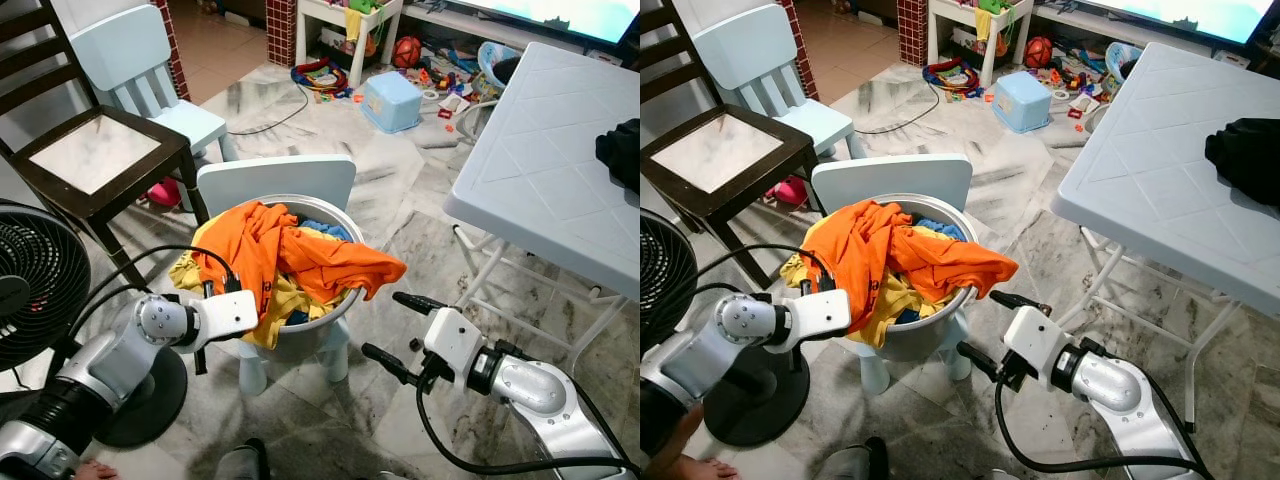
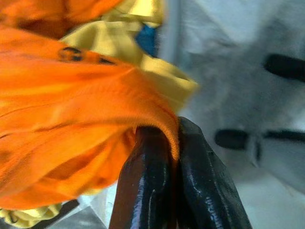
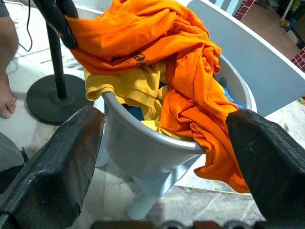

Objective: Hang hanger

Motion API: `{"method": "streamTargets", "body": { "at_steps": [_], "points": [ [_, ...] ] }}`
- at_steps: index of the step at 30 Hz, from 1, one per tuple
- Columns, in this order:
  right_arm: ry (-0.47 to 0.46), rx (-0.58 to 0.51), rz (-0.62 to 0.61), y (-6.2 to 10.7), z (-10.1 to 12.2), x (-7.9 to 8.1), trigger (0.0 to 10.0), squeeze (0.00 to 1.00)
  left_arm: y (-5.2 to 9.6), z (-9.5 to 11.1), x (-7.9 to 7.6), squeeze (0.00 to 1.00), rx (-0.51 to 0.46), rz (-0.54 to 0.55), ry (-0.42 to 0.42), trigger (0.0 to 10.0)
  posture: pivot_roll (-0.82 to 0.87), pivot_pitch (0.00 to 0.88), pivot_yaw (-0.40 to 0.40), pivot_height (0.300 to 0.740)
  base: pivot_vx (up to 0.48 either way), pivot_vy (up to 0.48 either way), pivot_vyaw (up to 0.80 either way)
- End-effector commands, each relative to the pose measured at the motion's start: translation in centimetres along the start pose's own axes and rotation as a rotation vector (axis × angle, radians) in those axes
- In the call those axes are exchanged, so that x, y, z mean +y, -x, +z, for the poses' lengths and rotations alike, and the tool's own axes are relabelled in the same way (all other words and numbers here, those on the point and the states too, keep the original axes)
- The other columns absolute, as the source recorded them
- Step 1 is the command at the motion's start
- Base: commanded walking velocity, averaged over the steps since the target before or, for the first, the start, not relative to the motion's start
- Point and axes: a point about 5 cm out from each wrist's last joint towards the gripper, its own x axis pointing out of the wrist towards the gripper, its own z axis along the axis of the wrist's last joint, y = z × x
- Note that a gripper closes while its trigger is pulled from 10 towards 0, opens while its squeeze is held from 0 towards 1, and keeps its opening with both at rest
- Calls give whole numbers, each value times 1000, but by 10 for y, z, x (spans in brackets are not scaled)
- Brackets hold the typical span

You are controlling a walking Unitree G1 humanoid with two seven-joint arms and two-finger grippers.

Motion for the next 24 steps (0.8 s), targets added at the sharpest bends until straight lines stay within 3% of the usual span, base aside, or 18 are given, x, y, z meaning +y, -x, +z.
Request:
{"method": "streamTargets", "body": {
  "at_steps": [1,2,3,5,7,9,11,13,16,19,24],
  "points": [
    [16,2,23,0,2,3,10000,0,0,-1,4,255,1,38,-3,10000,-3,140,-50,740,0,0,0],
    [17,2,22,0,2,3,10000,0,-2,2,8,1000,-17,83,28,10000,-7,142,-49,740,0,0,0],
    [18,3,20,0,2,3,10000,0,-3,4,10,1000,-33,99,57,10000,-8,143,-48,740,0,0,0],
    [19,2,4,2,2,2,10000,0,-3,17,24,1000,-145,268,210,10000,-7,145,-48,740,0,0,0],
    [21,-3,-12,2,2,1,10000,0,-3,24,28,1000,-199,335,268,10000,-7,145,-48,740,0,0,0],
    [21,-7,-18,1,2,0,10000,0,-4,27,26,1000,-229,344,315,10000,-3,146,-50,740,0,0,0],
    [25,-15,-25,-1,4,-1,10000,0,-11,31,6,1000,-262,263,367,10000,-2,145,-52,740,0,0,0],
    [25,-15,-25,-1,4,-1,10000,0,-12,31,2,1000,-260,242,360,10000,-2,145,-52,740,0,0,0],
    [32,-16,-25,-2,5,-3,10000,0,-15,33,-20,1000,-246,127,356,10000,0,145,-57,740,0,0,0],
    [35,-15,-25,-2,4,-4,10000,0,-14,29,-28,1000,-204,67,377,10000,3,142,-58,740,0,0,0],
    [41,-17,-31,-3,5,-6,10000,0,-8,28,-22,1000,-223,183,542,10000,2,141,-47,740,0,0,0]
  ]
}}
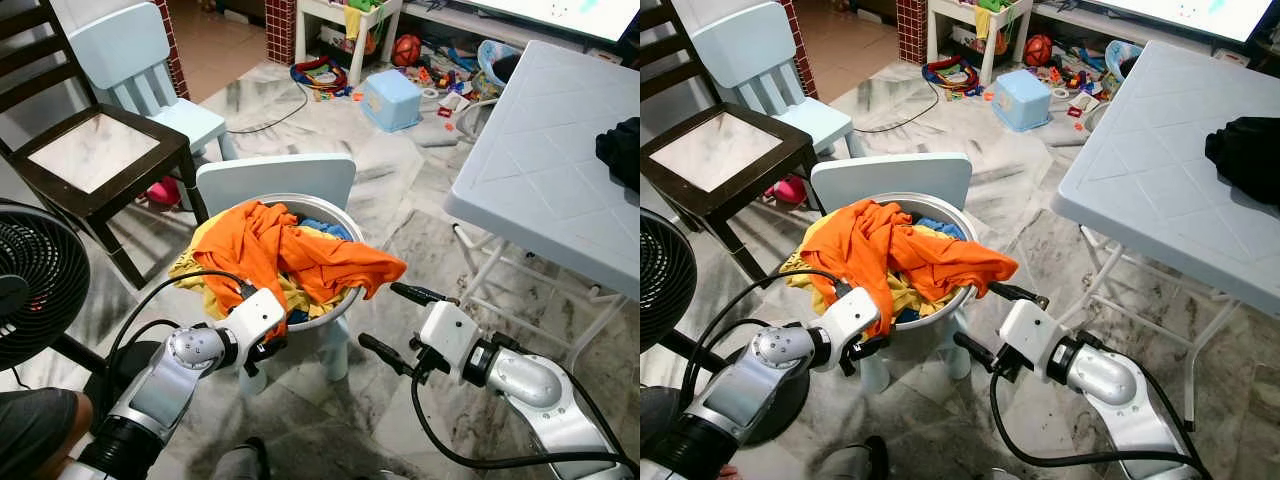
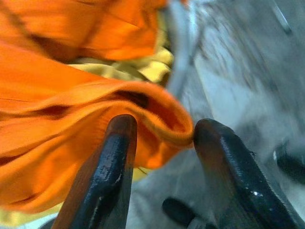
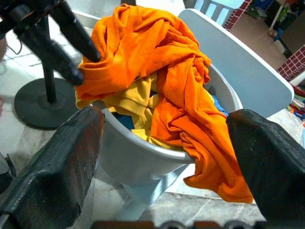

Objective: Hang hanger

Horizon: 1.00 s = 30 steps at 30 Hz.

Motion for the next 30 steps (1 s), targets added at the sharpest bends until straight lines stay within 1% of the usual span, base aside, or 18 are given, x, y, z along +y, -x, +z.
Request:
{"method": "streamTargets", "body": {
  "at_steps": [1,4,6,8,10,13,14,16,17,20,22,24,25,26,29,30],
  "points": [
    [7,6,-2,1,-1,-1,10000,0,6,3,2,1000,-29,67,79,10000,1,142,-43,740,0,0,0],
    [7,7,-9,3,-2,-2,10000,0,14,2,-3,1000,-36,99,139,10000,2,144,-41,740,0,0,0],
    [6,8,-10,3,-3,-1,10000,0,19,0,-4,1000,-36,144,149,10000,4,144,-39,740,0,0,0],
    [5,10,-10,4,-3,-1,10000,0,26,-3,-11,1000,-39,167,172,10000,10,143,-40,740,0,0,0],
    [5,10,-9,3,-4,-1,10000,0,34,-8,-24,1000,-40,197,181,10000,20,140,-41,740,0,0,0],
    [10,5,-8,0,-3,-3,10000,0,37,-10,-32,1000,-43,237,198,10000,23,138,-41,740,0,0,0],
    [12,1,-8,-1,-2,-4,10000,0,37,-9,-37,1000,-44,240,176,10000,29,133,-43,740,0,0,0],
    [15,-2,-6,-2,-2,-4,10000,0,37,-9,-40,1000,-43,245,151,10000,32,129,-45,740,0,0,0],
    [19,-5,-4,-4,-2,-5,10000,0,37,-8,-45,1000,-48,255,137,10000,32,129,-45,740,0,0,0],
    [24,-9,-1,-5,-1,-5,10000,0,39,-12,-53,1000,-33,268,129,10000,31,124,-45,740,0,0,0],
    [26,-10,-1,-5,-1,-6,10000,0,41,-17,-54,1000,-22,283,114,10000,32,124,-45,740,0,0,0],
    [28,-11,-2,-5,-1,-6,10000,0,41,-21,-50,1000,-9,305,68,10000,33,124,-46,740,0,0,0],
    [28,-13,-3,-6,-1,-6,10000,0,42,-23,-46,1000,0,339,40,10000,34,126,-44,740,0,0,0],
    [28,-14,-3,-6,-1,-6,10000,0,41,-24,-43,1000,3,362,38,10000,31,129,-44,740,0,0,0],
    [28,-18,-3,-7,0,-6,10000,0,37,-27,-38,1000,5,397,94,10000,30,129,-43,740,0,0,0],
    [28,-21,-3,-7,0,-5,10000,0,33,-28,-37,1000,13,395,132,10000,19,132,-42,740,0,0,0]
  ]
}}
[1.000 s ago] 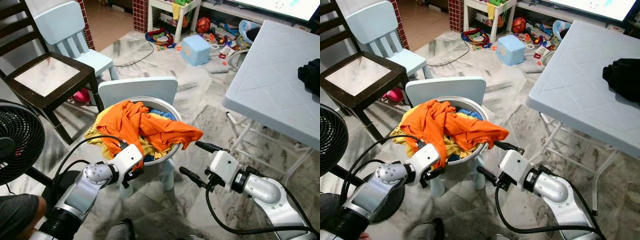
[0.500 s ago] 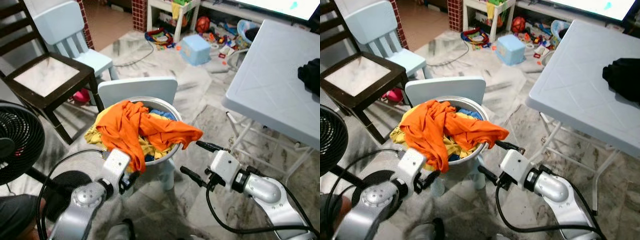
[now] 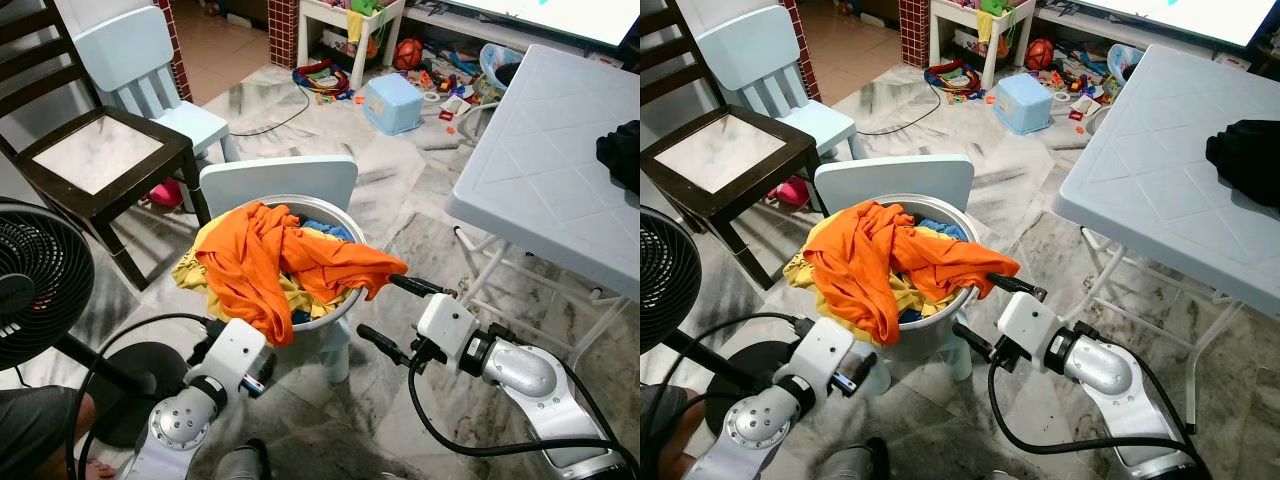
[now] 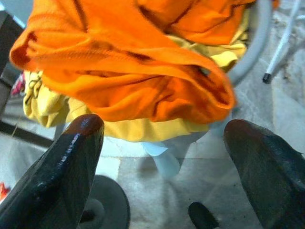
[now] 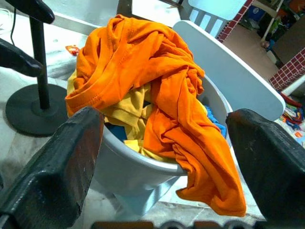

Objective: Hang hanger

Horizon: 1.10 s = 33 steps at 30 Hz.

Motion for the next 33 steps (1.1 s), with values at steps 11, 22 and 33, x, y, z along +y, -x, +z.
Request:
{"method": "streamTargets", "body": {
  "at_steps": [11,22,33],
  "points": [
    [25,12,1,6,1,-4,10000,0,-39,18,-30,0,81,-60,385,10000,-34,142,-44,740,0,0,0],
    [35,22,-8,12,3,-7,10000,0,-44,7,-50,0,205,-120,457,10000,-52,151,-36,740,0,0,0],
    [36,26,-12,14,4,-9,10000,0,-51,0,-42,0,201,-53,544,10000,-58,158,-32,740,0,0,0]
  ]
}}
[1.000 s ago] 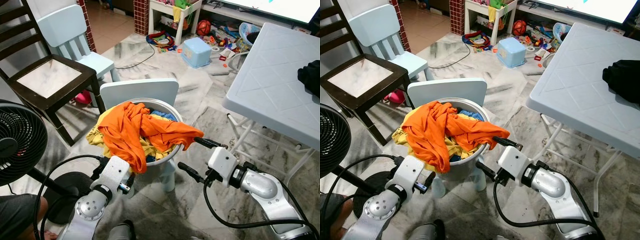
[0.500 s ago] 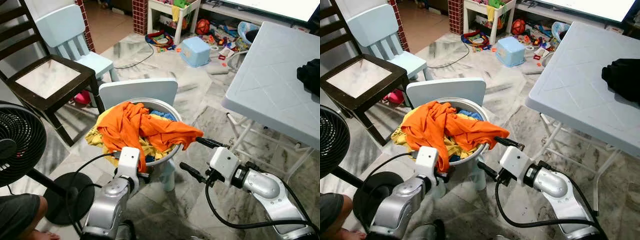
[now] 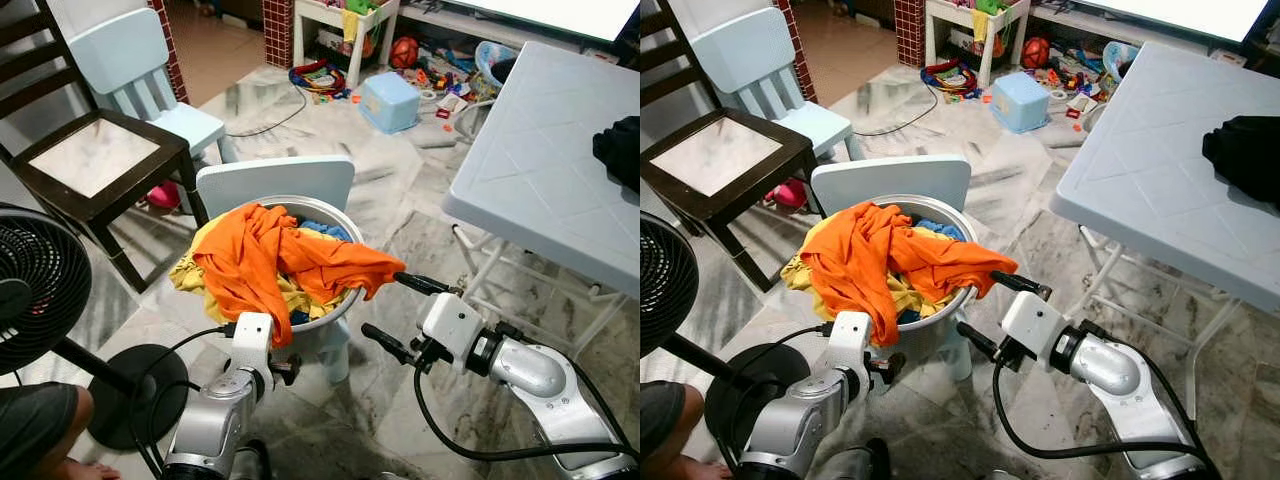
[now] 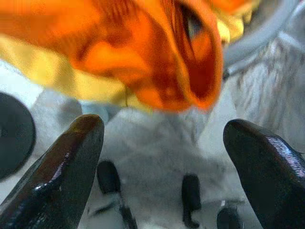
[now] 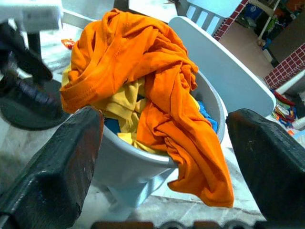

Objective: Hang hanger

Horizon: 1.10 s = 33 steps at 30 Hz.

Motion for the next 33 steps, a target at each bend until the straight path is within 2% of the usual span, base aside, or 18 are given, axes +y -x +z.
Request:
{"method": "streamTargets", "body": {
  "at_steps": [1,4,8,12,17,24,25,26,27,28,33],
  "points": [
    [1,6,-8,5,0,-2,10000,0,-4,3,-7,0,-23,-8,30,10000,-65,163,-35,740,0,0,0],
    [1,5,-5,5,1,-1,10000,0,-7,8,-9,0,-37,-10,38,10000,-66,163,-36,740,0,0,0],
    [4,6,-1,6,2,-2,10000,0,-12,14,-20,0,-64,-33,19,10000,-82,163,-38,740,0,0,0],
    [10,10,-6,7,2,-4,10000,0,-18,9,-25,0,-43,-43,21,10000,-93,163,-36,740,0,0,0],
    [12,14,-10,8,2,-5,10000,0,-26,-1,-27,0,9,-62,4,10000,-95,160,-33,740,0,0,0],
    [13,15,-13,7,2,-4,10000,0,-30,1,-26,0,-10,-53,10,10000,-93,159,-31,740,0,0,0],
    [13,14,-12,7,2,-3,10000,0,-31,1,-26,0,-12,-53,11,3647,-93,159,-31,740,0,0,0],
    [13,14,-11,7,2,-3,10000,0,-32,1,-25,0,-14,-52,10,2000,-93,158,-31,740,0,0,0],
    [13,14,-11,7,2,-3,10000,0,-32,1,-25,0,-14,-52,10,2000,-93,158,-31,740,0,0,0],
    [14,14,-11,7,2,-3,10000,0,-33,2,-25,0,-17,-51,9,0,-93,158,-31,740,0,0,0],
    [18,14,-18,6,2,-5,10000,0,-34,3,-25,0,-28,-52,11,0,-89,154,-27,740,0,0,0]
  ]
}}
